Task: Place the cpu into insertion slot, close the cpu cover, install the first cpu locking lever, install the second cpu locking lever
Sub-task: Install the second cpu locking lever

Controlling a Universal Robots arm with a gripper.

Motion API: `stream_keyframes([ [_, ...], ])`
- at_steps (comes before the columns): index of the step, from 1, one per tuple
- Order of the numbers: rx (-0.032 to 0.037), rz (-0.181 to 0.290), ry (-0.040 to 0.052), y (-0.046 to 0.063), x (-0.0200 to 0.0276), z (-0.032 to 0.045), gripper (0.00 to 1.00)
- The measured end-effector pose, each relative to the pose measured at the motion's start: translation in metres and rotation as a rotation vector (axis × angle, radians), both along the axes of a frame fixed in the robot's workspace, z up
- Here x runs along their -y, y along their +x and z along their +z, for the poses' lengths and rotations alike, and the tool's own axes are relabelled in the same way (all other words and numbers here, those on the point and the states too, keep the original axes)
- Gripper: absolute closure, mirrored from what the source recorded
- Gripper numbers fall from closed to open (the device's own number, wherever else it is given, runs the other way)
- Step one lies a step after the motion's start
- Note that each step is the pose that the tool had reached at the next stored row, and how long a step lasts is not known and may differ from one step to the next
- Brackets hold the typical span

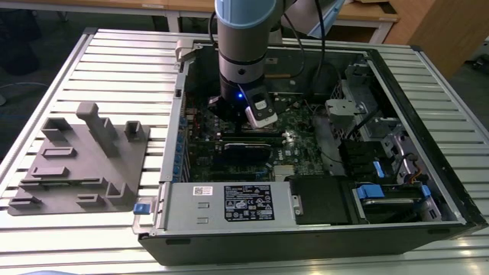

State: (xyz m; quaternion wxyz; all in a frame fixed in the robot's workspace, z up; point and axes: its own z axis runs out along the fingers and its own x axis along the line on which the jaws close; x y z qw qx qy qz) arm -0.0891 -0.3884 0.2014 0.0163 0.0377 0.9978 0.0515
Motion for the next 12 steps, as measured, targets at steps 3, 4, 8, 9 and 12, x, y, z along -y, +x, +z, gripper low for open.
stream_keyframes([
  [3,-0.0002,0.000,0.0043,-0.0001,0.0001,-0.0014,0.89],
  [4,-0.0002,0.000,0.0079,-0.0001,0.0000,-0.0016,0.89],
  [8,-0.0001,0.000,0.0232,-0.0001,0.0000,-0.0017,0.89],
  [9,-0.0001,0.000,0.0259,-0.0002,0.0000,-0.0018,0.89],
  [12,0.0000,0.000,0.0309,-0.0002,0.0000,-0.0025,0.89],
])
